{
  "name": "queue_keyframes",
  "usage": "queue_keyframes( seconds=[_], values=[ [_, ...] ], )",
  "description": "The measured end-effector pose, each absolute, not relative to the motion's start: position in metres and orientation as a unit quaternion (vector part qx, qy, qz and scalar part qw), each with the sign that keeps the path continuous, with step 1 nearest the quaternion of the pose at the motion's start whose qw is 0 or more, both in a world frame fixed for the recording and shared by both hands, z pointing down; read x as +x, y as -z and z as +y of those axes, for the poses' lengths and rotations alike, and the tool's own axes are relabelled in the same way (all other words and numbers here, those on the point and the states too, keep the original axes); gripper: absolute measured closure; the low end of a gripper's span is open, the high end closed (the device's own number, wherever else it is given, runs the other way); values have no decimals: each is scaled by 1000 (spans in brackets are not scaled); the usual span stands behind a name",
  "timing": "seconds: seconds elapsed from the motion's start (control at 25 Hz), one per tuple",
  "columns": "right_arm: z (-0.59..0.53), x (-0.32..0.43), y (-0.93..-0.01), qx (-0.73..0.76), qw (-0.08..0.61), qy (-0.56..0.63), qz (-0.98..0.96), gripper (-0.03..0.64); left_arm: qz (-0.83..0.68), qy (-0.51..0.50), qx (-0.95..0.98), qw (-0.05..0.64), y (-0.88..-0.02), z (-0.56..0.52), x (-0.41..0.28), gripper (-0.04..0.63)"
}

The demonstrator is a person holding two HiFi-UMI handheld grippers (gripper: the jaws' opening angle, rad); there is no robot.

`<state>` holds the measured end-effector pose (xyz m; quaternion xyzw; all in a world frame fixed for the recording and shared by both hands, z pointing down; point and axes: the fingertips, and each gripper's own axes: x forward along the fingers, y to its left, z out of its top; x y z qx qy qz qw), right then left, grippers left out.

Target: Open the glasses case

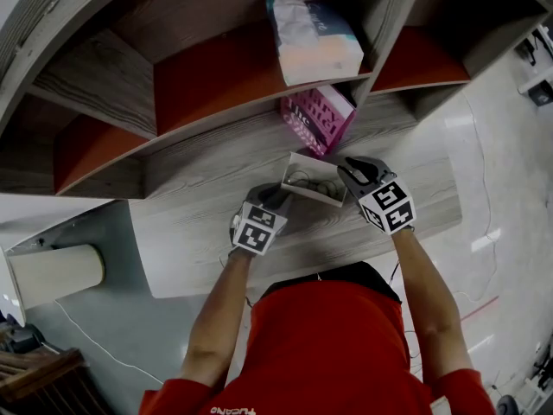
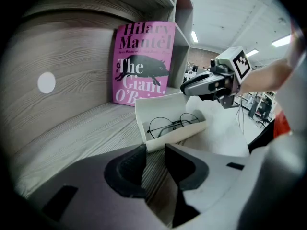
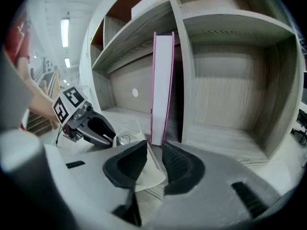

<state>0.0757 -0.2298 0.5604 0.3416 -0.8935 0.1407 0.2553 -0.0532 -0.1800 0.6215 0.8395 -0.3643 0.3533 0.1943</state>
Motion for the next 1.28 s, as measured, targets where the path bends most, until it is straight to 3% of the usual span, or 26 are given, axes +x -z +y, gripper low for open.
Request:
queue_keyframes(
  seconds=[0.64, 1.28],
  values=[
    [-217, 76, -530, 344, 220, -115, -905, 502, -392, -314, 848, 172, -590, -180, -57, 480],
    [-184, 72, -408, 381, 65, -53, -921, 569, -444, -74, 892, 42, -412, -172, -32, 561]
  ],
)
